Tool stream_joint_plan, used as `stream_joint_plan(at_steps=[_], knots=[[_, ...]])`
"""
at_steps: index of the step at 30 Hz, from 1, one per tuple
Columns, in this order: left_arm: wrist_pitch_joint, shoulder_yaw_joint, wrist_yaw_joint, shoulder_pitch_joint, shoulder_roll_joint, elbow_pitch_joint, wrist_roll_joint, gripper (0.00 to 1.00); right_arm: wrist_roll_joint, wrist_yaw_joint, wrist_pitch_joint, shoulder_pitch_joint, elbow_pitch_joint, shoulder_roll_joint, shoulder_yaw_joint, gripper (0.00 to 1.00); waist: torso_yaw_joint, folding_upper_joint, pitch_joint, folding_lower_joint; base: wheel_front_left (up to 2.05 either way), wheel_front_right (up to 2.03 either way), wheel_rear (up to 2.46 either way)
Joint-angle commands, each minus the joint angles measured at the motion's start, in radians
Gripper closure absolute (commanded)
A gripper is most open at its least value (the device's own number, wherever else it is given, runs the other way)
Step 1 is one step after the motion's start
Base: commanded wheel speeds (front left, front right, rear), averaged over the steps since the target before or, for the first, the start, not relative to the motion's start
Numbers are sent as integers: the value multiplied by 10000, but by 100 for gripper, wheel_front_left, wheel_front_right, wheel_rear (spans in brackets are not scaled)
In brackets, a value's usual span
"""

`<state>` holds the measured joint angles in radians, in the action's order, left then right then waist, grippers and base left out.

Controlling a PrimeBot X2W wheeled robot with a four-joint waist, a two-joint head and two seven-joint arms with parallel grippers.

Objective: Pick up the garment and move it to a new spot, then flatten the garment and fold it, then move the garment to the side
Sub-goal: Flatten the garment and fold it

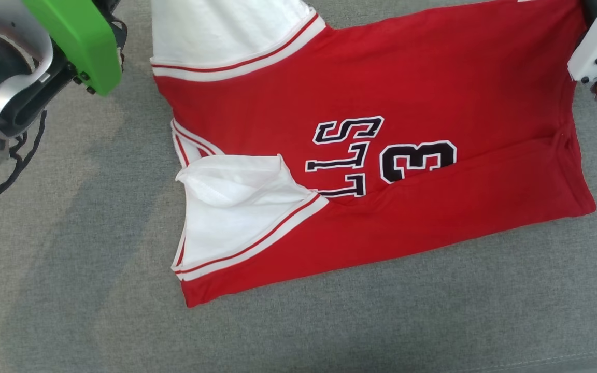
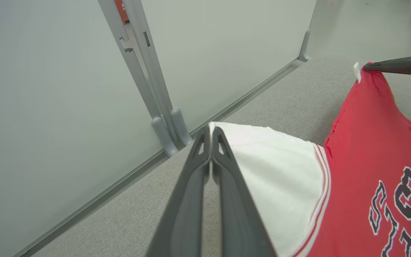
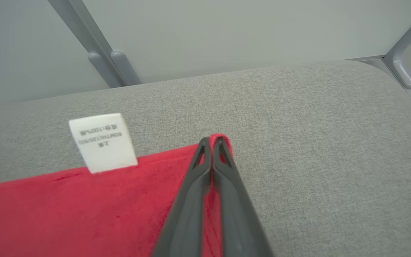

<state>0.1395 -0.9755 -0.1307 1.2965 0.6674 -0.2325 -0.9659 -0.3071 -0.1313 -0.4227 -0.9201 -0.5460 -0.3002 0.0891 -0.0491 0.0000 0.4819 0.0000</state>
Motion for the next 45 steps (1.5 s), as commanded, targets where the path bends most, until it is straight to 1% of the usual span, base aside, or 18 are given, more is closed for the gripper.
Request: stream_joint_plan(at_steps=[1,4,7,13,19,24,26,30,34,37,42,45], knots=[[-117,16,11,-386,135,63,-147,100,-193,12,95,291,90,-12,54,100,60,0,-99,0,0,0,0],[-376,-25,109,-1002,386,393,-337,100,-528,12,184,757,308,-129,131,100,151,0,-241,0,0,0,0],[-657,-25,300,-1701,638,818,-530,100,-906,12,232,1232,552,-176,179,100,245,0,-353,0,0,0,0],[-1328,-23,804,-3104,1122,1901,-844,100,-1333,12,319,2248,1176,-428,361,100,483,0,-615,0,0,0,0],[-1786,-123,1253,-4361,1585,3157,-1204,100,-1693,12,270,3332,1960,-592,512,100,618,0,-779,0,0,0,0],[-2046,-388,1575,-5258,1898,3962,-1210,100,-1836,12,127,4252,2564,-713,835,100,720,0,-778,0,0,0,0],[-2069,-540,1705,-5506,2049,4159,-982,100,-1788,12,52,4629,2830,-754,961,100,752,0,-773,0,0,0,0],[-2141,-869,2028,-6004,2050,4421,-764,100,-1711,12,-84,5325,3349,-687,1164,100,812,0,-807,0,0,0,0],[-2037,-1158,2186,-6374,1932,4455,-831,100,-1588,12,-245,5714,3523,-515,1263,100,794,0,-845,0,0,0,0],[-1962,-1334,2212,-6495,1857,4390,-688,100,-1479,12,-258,5819,3475,-512,1373,100,823,0,-865,0,0,0,0],[-1813,-1445,2220,-6556,1843,4278,-791,100,-1428,12,-394,5940,3415,-451,1477,100,863,0,-929,0,0,0,0],[-1713,-1527,2210,-6643,1694,4099,-938,100,-1576,12,-567,6089,3389,-473,1354,100,879,0,-989,0,0,0,0]])
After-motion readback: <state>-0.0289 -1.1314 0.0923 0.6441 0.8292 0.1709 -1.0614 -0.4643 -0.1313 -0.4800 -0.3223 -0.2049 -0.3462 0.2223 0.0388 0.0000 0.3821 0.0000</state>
